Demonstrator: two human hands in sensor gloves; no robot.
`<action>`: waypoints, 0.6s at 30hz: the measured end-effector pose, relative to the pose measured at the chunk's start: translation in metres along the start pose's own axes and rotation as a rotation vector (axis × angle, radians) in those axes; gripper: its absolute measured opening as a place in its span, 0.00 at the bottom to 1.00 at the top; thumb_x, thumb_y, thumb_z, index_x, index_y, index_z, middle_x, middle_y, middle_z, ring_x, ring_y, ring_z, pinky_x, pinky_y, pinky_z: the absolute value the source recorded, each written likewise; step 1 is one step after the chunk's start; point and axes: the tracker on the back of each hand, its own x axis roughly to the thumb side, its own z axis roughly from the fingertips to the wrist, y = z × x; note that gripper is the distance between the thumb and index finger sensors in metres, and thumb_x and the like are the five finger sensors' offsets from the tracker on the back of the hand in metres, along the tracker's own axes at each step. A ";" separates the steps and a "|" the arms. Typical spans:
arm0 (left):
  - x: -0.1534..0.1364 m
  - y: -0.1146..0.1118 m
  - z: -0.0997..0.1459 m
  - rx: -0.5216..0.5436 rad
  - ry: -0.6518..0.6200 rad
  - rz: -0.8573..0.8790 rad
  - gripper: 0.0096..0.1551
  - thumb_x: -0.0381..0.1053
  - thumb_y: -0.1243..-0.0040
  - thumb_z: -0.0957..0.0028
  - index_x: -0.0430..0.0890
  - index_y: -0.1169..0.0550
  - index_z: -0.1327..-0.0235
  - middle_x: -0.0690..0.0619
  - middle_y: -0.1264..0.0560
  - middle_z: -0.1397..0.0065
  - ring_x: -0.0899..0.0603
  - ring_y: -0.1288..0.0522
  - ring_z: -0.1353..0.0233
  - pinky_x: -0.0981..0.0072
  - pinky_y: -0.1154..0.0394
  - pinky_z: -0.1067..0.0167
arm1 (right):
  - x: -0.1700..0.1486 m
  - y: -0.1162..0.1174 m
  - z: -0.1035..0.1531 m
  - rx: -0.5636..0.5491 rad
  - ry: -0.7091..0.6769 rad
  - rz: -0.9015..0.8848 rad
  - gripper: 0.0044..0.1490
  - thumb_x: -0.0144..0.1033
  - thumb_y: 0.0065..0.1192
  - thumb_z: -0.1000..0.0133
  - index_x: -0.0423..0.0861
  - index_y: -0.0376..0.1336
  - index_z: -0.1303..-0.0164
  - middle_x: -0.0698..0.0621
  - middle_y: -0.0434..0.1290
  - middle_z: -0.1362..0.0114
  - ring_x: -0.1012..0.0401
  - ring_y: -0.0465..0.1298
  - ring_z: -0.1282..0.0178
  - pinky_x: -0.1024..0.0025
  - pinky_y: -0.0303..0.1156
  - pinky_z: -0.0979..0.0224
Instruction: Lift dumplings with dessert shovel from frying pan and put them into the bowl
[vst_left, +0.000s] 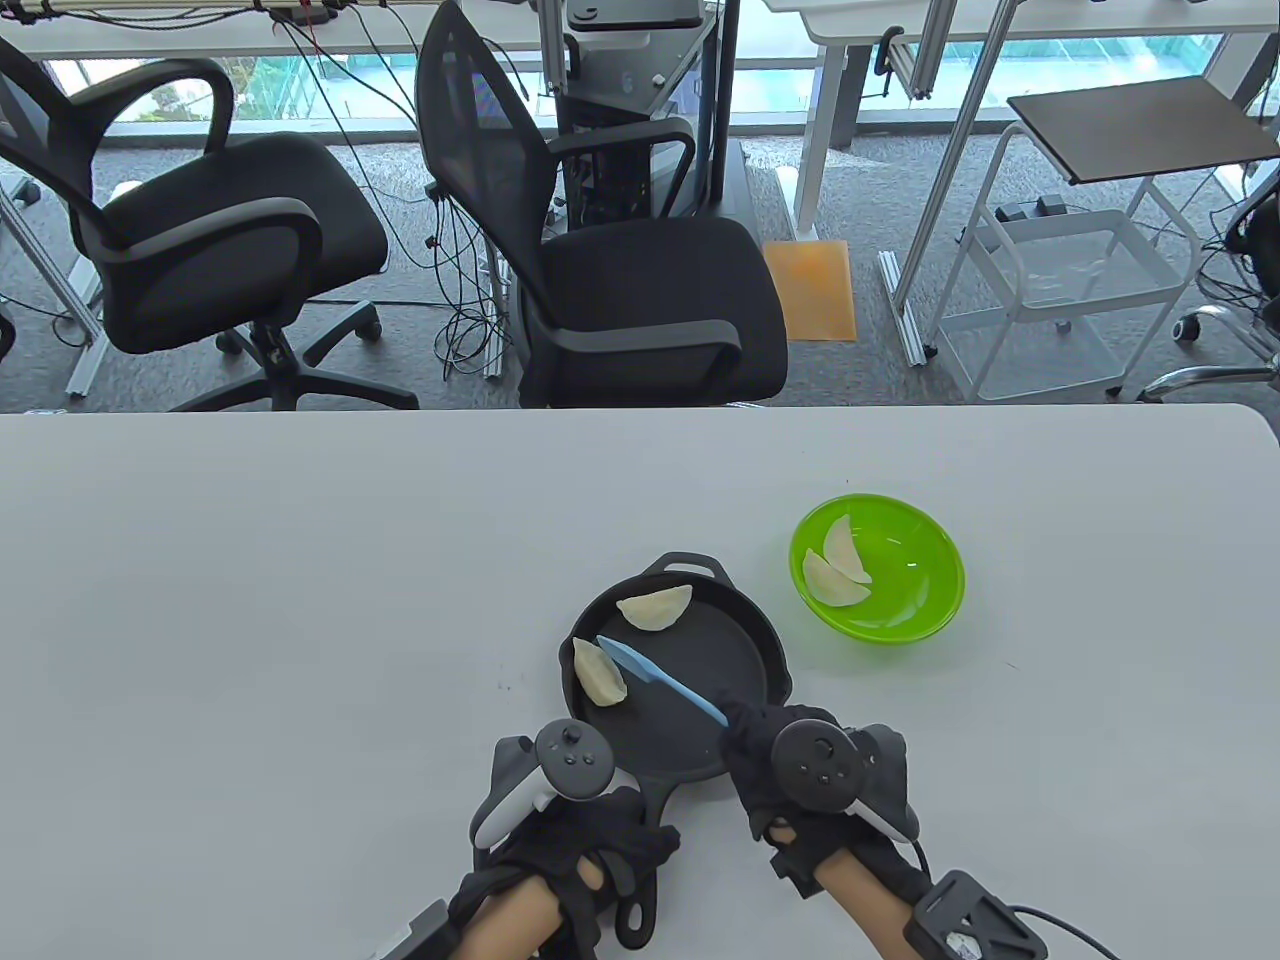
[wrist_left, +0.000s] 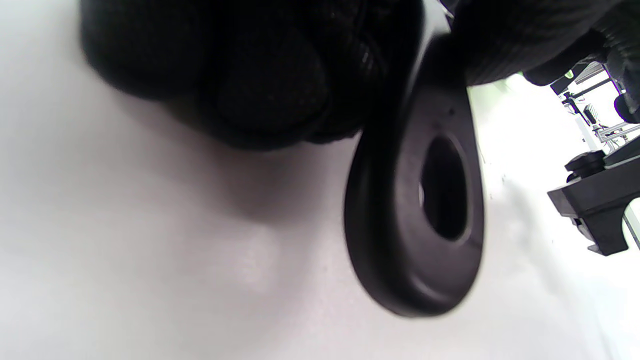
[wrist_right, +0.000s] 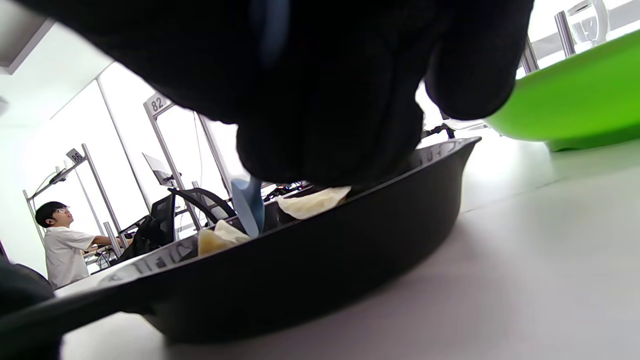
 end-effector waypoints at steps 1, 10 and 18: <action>0.000 0.000 0.000 0.000 0.000 0.000 0.38 0.75 0.42 0.48 0.50 0.25 0.34 0.57 0.13 0.52 0.43 0.13 0.59 0.51 0.18 0.56 | 0.000 0.001 0.000 0.005 -0.002 0.000 0.35 0.43 0.70 0.46 0.41 0.70 0.30 0.50 0.85 0.50 0.54 0.85 0.59 0.43 0.72 0.35; 0.000 0.000 0.000 0.007 -0.004 -0.003 0.38 0.75 0.41 0.48 0.50 0.25 0.34 0.57 0.13 0.52 0.43 0.13 0.59 0.51 0.18 0.56 | -0.002 0.001 0.002 0.198 0.024 -0.170 0.35 0.43 0.69 0.45 0.38 0.69 0.30 0.50 0.84 0.51 0.55 0.85 0.61 0.43 0.72 0.36; 0.000 0.000 -0.001 0.011 -0.006 0.000 0.38 0.75 0.41 0.47 0.50 0.25 0.35 0.57 0.13 0.52 0.43 0.13 0.59 0.51 0.17 0.57 | -0.036 0.021 0.008 0.464 0.313 -0.698 0.36 0.42 0.66 0.43 0.36 0.67 0.28 0.50 0.83 0.49 0.56 0.85 0.60 0.45 0.73 0.36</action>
